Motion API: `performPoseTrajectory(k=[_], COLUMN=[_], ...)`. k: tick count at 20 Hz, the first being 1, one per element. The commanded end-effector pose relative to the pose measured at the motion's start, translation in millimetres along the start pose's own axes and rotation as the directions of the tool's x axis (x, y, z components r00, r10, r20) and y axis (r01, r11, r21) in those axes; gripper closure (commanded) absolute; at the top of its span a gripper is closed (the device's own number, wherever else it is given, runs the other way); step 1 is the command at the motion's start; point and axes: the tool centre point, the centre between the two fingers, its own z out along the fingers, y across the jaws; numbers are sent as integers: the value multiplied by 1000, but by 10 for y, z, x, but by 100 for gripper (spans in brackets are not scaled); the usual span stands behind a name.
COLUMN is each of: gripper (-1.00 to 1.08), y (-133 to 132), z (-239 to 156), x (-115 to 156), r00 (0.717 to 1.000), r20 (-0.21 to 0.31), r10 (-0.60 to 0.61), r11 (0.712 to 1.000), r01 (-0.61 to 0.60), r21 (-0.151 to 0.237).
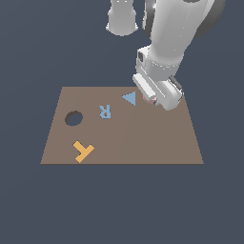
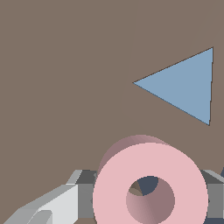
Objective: Insert a designated object into the corresponding slot on a board.
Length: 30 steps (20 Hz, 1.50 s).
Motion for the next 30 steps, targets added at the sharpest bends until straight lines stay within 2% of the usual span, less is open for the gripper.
performPoseTrajectory(k=[1,14,30], gripper=[108,108,108], y=[-6,-57,-63], z=[-5,-12,52], x=[-63,-250,-247], r00=[998,975,975], r20=[0,1,1], r10=[58,222,222], r11=[998,975,975], r01=[-58,-222,-222], r21=[1,0,1])
